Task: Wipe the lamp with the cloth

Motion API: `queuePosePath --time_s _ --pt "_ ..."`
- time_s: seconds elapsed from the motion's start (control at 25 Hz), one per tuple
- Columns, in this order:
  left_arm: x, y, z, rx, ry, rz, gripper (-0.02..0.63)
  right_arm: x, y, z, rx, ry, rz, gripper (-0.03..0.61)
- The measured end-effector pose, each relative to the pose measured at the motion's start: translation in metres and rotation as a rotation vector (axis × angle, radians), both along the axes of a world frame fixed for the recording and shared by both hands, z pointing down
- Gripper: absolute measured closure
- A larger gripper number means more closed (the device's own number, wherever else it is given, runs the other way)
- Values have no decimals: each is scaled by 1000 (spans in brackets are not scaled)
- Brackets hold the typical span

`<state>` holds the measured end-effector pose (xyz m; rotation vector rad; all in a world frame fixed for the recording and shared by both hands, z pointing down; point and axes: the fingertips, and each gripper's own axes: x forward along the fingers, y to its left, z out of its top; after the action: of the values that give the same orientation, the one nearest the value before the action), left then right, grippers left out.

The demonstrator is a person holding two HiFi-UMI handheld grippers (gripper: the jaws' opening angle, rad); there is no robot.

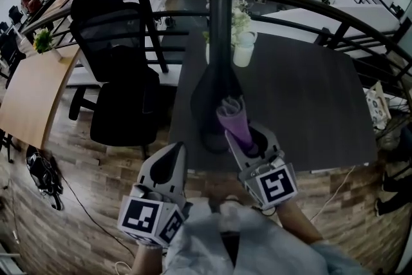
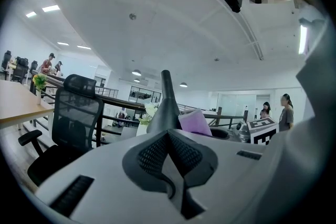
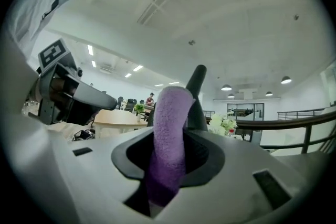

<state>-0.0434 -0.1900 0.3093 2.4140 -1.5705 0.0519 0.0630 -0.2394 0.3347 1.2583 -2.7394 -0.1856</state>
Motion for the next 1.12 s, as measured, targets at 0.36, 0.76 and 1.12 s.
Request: queuePosePath --time_s 0.36,0.76,1.12 --pt "-2 4 1 -11 9 -12 603 -33 28 -5 -40 -40 -84 456" --pt "11 -1 3 -18 -9 17 602 15 38 -5 -138 -113 90 457" --pt "28 -2 24 -66 -10 73 603 40 43 21 -210 -71 156 457"
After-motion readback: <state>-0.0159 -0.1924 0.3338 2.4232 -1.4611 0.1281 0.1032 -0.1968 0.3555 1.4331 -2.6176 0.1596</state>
